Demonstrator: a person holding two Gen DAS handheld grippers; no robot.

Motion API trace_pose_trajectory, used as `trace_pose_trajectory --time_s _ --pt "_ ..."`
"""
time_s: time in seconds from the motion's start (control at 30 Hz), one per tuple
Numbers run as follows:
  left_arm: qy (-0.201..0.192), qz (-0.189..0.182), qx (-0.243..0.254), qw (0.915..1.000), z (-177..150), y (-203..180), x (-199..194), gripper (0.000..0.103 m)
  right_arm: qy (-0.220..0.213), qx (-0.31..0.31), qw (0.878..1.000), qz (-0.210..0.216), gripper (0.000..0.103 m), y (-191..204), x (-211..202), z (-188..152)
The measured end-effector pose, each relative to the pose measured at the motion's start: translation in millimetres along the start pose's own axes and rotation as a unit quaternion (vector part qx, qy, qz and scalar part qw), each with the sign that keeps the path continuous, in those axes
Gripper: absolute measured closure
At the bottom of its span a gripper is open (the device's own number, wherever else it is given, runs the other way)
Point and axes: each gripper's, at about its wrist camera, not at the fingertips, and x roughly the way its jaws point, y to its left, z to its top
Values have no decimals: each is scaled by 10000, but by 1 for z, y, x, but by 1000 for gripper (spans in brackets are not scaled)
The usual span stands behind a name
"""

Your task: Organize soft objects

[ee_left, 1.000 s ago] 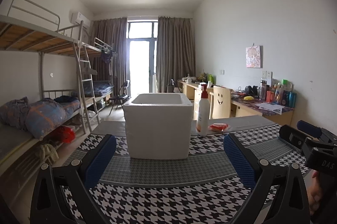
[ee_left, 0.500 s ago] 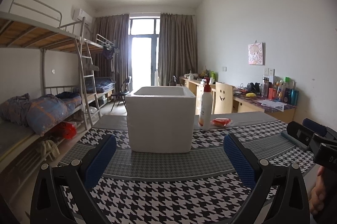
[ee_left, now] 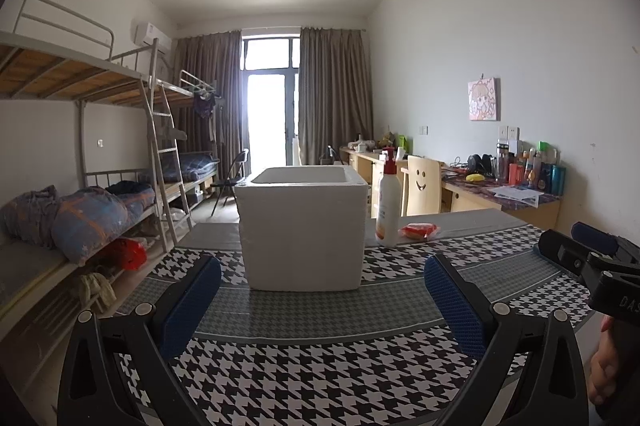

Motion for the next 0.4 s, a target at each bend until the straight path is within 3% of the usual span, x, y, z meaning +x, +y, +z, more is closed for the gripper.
trace_pose_trajectory --time_s 0.4 --pt "3 21 -2 10000 -2 2 -2 1 7 -5 10000 1 6 1 -2 1"
